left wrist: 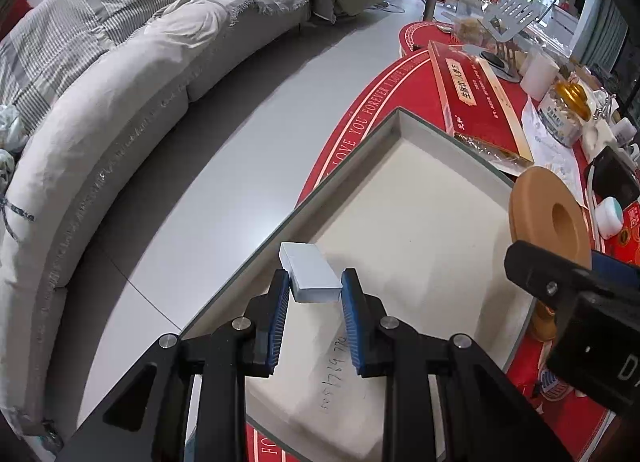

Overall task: Organize rigid objects
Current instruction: 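Carry the card and cork ring into the white tray and release both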

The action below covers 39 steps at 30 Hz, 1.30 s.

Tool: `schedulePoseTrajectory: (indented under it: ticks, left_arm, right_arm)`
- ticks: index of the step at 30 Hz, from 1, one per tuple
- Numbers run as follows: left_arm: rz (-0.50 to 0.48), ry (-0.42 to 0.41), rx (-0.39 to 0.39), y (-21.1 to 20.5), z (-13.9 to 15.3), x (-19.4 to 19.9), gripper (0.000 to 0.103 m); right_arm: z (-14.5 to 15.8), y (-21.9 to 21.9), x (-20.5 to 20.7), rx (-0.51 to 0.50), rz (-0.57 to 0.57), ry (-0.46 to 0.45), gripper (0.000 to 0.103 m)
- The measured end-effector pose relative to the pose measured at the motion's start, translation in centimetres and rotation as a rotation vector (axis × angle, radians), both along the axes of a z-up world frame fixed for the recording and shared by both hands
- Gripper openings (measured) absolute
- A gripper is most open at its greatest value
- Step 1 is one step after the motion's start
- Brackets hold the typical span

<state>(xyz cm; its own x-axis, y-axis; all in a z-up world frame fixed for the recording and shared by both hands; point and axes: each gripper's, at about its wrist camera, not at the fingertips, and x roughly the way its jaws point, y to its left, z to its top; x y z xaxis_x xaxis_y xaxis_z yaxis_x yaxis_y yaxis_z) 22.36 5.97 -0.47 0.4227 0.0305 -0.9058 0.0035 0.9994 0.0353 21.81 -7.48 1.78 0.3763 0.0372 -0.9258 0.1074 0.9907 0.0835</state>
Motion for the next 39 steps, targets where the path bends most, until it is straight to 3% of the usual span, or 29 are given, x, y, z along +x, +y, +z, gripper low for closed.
schedulePoseTrajectory:
  ticks: [39]
  left_arm:
    - [-0.026,0.055,0.031,-0.9,-2.9,0.8,0.029]
  right_arm:
    - [-3.3,-0.9,0.8,-0.018,0.000,0.049,0.086]
